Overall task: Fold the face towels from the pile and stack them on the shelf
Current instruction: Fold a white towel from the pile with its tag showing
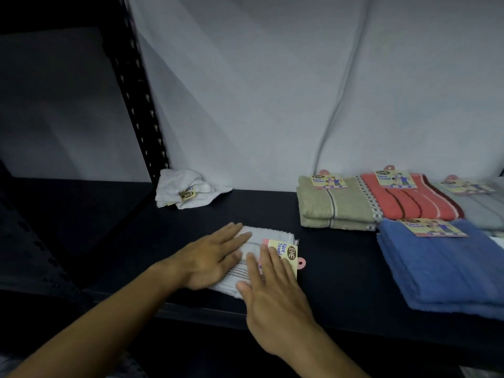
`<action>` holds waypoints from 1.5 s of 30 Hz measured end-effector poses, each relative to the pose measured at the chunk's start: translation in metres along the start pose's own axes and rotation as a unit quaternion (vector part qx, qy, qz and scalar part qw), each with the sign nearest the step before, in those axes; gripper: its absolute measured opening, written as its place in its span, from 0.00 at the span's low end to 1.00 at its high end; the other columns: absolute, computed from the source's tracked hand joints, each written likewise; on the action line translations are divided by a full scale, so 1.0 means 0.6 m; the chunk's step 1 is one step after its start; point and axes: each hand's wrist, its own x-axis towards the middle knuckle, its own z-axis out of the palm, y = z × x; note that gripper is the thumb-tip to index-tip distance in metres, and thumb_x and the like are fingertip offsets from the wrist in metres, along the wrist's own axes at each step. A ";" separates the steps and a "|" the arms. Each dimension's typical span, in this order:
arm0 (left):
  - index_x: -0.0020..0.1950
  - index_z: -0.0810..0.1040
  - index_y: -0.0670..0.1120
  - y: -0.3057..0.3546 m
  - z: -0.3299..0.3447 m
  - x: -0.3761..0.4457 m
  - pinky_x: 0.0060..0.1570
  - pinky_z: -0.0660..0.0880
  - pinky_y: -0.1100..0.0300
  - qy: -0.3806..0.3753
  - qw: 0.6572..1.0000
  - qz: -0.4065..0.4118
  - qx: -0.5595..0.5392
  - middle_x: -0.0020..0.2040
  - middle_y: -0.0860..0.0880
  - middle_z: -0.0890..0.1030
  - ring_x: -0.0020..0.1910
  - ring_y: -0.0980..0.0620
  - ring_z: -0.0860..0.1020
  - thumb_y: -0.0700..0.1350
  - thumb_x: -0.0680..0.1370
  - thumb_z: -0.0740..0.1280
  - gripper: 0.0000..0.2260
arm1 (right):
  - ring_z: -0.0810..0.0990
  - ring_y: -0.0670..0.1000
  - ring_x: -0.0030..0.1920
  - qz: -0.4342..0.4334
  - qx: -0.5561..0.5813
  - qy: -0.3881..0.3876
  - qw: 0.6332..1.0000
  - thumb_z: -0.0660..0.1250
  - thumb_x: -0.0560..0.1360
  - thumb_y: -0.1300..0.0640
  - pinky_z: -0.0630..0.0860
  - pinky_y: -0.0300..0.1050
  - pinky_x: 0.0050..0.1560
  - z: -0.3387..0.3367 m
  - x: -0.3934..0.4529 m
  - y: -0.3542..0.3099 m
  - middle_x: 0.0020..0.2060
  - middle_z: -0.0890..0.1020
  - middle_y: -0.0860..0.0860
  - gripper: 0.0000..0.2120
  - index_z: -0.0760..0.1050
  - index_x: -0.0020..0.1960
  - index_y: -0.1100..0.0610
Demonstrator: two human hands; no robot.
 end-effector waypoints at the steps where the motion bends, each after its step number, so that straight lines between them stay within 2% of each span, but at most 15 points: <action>1: 0.80 0.46 0.61 -0.001 0.008 0.000 0.77 0.45 0.59 -0.005 1.000 -0.001 -0.007 0.78 0.63 0.39 0.75 0.67 0.36 0.58 0.84 0.47 0.24 | 0.67 0.58 0.72 -0.008 -0.003 -0.010 1.000 0.34 0.82 0.45 0.56 0.50 0.71 -0.006 0.001 0.007 0.71 0.67 0.63 0.34 0.71 0.70 0.60; 4: 0.80 0.44 0.58 0.006 0.027 -0.008 0.77 0.40 0.55 0.003 0.999 -0.029 -0.039 0.78 0.62 0.36 0.74 0.66 0.32 0.58 0.84 0.46 0.25 | 0.34 0.50 0.77 -0.087 0.026 -0.071 0.993 0.25 0.71 0.38 0.31 0.44 0.73 -0.033 0.004 0.035 0.76 0.36 0.55 0.41 0.43 0.79 0.55; 6: 0.80 0.41 0.56 0.020 0.035 -0.016 0.76 0.36 0.56 0.000 0.998 -0.051 -0.047 0.78 0.61 0.33 0.74 0.65 0.30 0.59 0.84 0.44 0.26 | 0.27 0.46 0.74 -0.123 0.025 -0.119 0.985 0.27 0.69 0.37 0.29 0.42 0.71 -0.049 0.011 0.056 0.75 0.30 0.50 0.41 0.38 0.79 0.51; 9: 0.80 0.40 0.52 0.054 0.035 -0.037 0.77 0.36 0.53 0.005 0.997 -0.076 -0.012 0.79 0.57 0.35 0.75 0.62 0.31 0.62 0.82 0.39 0.29 | 0.26 0.44 0.73 -0.179 -0.023 -0.145 0.973 0.34 0.75 0.36 0.29 0.41 0.72 -0.059 0.026 0.095 0.73 0.30 0.45 0.35 0.41 0.79 0.48; 12: 0.79 0.56 0.51 0.082 0.026 -0.064 0.76 0.50 0.50 0.042 0.990 -0.079 0.109 0.80 0.53 0.55 0.79 0.52 0.51 0.64 0.78 0.31 0.35 | 0.29 0.45 0.73 -0.230 -0.061 -0.129 0.963 0.38 0.81 0.39 0.28 0.40 0.71 -0.067 0.045 0.151 0.75 0.38 0.45 0.28 0.49 0.79 0.45; 14: 0.65 0.69 0.55 0.100 0.030 -0.084 0.65 0.66 0.51 0.099 0.979 -0.060 0.170 0.66 0.54 0.72 0.65 0.50 0.69 0.65 0.76 0.28 0.36 | 0.33 0.43 0.74 -0.223 -0.019 -0.139 0.965 0.50 0.84 0.54 0.35 0.44 0.75 -0.066 0.057 0.186 0.77 0.44 0.45 0.22 0.55 0.77 0.41; 17: 0.46 0.75 0.54 0.121 0.061 -0.103 0.44 0.75 0.53 0.197 0.969 -0.049 0.143 0.44 0.54 0.77 0.43 0.51 0.75 0.61 0.81 0.40 0.25 | 0.47 0.40 0.76 -0.163 0.115 -0.130 0.971 0.58 0.77 0.70 0.56 0.46 0.75 -0.062 0.063 0.211 0.76 0.55 0.41 0.33 0.66 0.70 0.36; 20: 0.42 0.77 0.54 0.125 0.073 -0.106 0.36 0.76 0.56 0.253 0.962 -0.042 0.098 0.40 0.55 0.75 0.39 0.52 0.74 0.58 0.81 0.51 0.18 | 0.52 0.35 0.73 -0.124 0.138 -0.046 0.982 0.58 0.76 0.70 0.56 0.38 0.74 -0.059 0.044 0.201 0.70 0.60 0.35 0.30 0.72 0.67 0.39; 23: 0.54 0.77 0.53 0.106 0.057 -0.096 0.47 0.76 0.55 0.274 0.959 -0.017 0.074 0.53 0.55 0.75 0.50 0.52 0.74 0.59 0.80 0.53 0.16 | 0.53 0.34 0.73 -0.085 0.200 0.043 0.975 0.56 0.80 0.58 0.55 0.34 0.73 -0.064 0.004 0.176 0.71 0.66 0.39 0.20 0.70 0.71 0.47; 27: 0.73 0.65 0.54 0.079 0.041 -0.073 0.67 0.67 0.59 0.210 0.978 -0.013 -0.004 0.74 0.58 0.59 0.72 0.58 0.61 0.64 0.81 0.48 0.25 | 0.44 0.38 0.75 -0.048 0.164 0.024 0.985 0.35 0.75 0.31 0.42 0.32 0.73 -0.062 -0.041 0.115 0.76 0.55 0.41 0.39 0.59 0.77 0.49; 30: 0.81 0.49 0.54 0.076 0.051 -0.050 0.76 0.45 0.63 0.119 0.993 0.008 -0.018 0.79 0.61 0.40 0.75 0.68 0.38 0.63 0.81 0.47 0.30 | 0.32 0.43 0.75 -0.039 0.111 -0.025 0.993 0.24 0.70 0.32 0.31 0.41 0.73 -0.040 -0.042 0.080 0.78 0.40 0.49 0.45 0.45 0.79 0.55; 32: 0.81 0.43 0.54 0.084 0.061 -0.044 0.75 0.37 0.66 0.078 0.996 -0.005 -0.053 0.77 0.65 0.35 0.71 0.72 0.32 0.61 0.82 0.47 0.29 | 0.28 0.42 0.73 -0.046 0.093 -0.047 0.993 0.24 0.69 0.32 0.30 0.43 0.72 -0.035 -0.034 0.085 0.77 0.36 0.48 0.45 0.40 0.79 0.56; 35: 0.79 0.39 0.55 0.101 0.075 -0.044 0.71 0.35 0.70 0.081 0.993 -0.048 -0.066 0.76 0.63 0.33 0.71 0.71 0.30 0.61 0.82 0.45 0.29 | 0.28 0.39 0.72 -0.073 0.061 -0.081 0.992 0.29 0.72 0.34 0.32 0.43 0.74 -0.043 -0.022 0.115 0.76 0.35 0.45 0.40 0.37 0.78 0.54; 41: 0.80 0.38 0.47 0.143 0.095 -0.023 0.77 0.39 0.57 0.112 0.984 -0.130 -0.047 0.79 0.53 0.35 0.77 0.58 0.33 0.58 0.84 0.44 0.30 | 0.28 0.34 0.71 -0.123 0.037 -0.138 0.982 0.31 0.74 0.35 0.36 0.44 0.76 -0.060 0.006 0.162 0.76 0.35 0.41 0.36 0.38 0.78 0.50; 45: 0.81 0.42 0.52 0.137 0.095 -0.030 0.74 0.38 0.64 0.123 0.976 -0.109 -0.144 0.77 0.61 0.35 0.74 0.66 0.33 0.61 0.82 0.46 0.30 | 0.28 0.33 0.70 -0.116 0.051 -0.149 0.981 0.36 0.78 0.36 0.35 0.43 0.75 -0.068 0.005 0.161 0.76 0.36 0.40 0.33 0.39 0.79 0.49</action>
